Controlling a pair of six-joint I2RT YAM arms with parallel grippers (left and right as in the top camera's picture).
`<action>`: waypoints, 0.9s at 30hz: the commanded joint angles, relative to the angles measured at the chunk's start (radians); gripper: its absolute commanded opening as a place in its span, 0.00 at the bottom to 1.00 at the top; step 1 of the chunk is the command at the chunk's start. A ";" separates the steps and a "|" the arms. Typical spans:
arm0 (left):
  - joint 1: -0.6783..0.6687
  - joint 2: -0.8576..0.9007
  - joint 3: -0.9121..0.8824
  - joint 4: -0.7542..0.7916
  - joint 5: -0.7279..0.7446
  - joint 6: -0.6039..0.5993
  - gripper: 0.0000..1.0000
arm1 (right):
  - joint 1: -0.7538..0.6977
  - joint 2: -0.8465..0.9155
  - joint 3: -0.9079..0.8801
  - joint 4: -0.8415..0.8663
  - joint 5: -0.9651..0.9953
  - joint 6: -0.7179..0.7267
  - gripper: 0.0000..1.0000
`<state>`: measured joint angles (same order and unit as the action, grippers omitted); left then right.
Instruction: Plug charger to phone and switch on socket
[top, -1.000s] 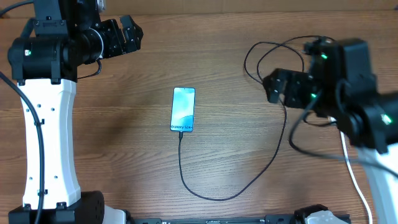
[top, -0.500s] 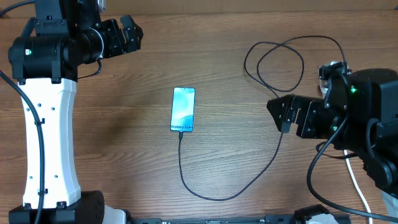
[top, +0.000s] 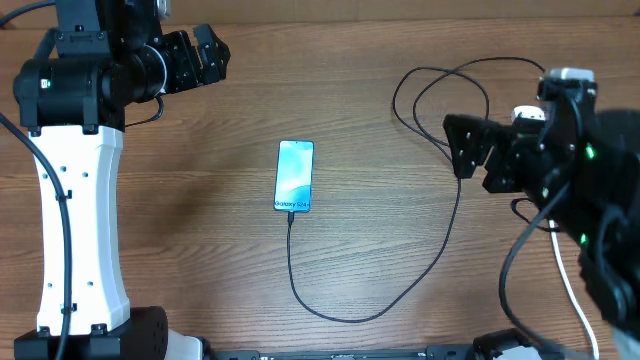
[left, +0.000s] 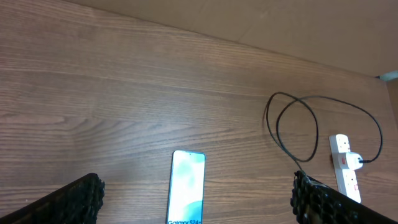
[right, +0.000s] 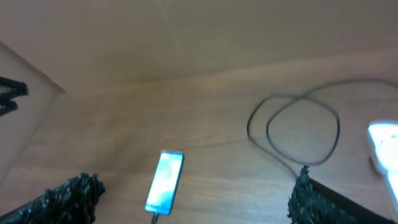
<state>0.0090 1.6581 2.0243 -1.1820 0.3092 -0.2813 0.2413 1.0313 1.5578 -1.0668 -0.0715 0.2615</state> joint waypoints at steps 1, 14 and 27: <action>0.004 0.008 0.008 0.001 -0.006 -0.003 0.99 | -0.026 -0.129 -0.131 0.115 0.026 -0.059 1.00; 0.004 0.008 0.008 0.001 -0.006 -0.003 0.99 | -0.128 -0.646 -0.820 0.624 -0.026 -0.118 1.00; 0.004 0.008 0.008 0.000 -0.006 -0.003 0.99 | -0.152 -0.990 -1.335 0.938 -0.027 -0.117 1.00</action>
<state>0.0090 1.6581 2.0243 -1.1824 0.3092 -0.2813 0.0978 0.0757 0.2920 -0.1623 -0.0978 0.1520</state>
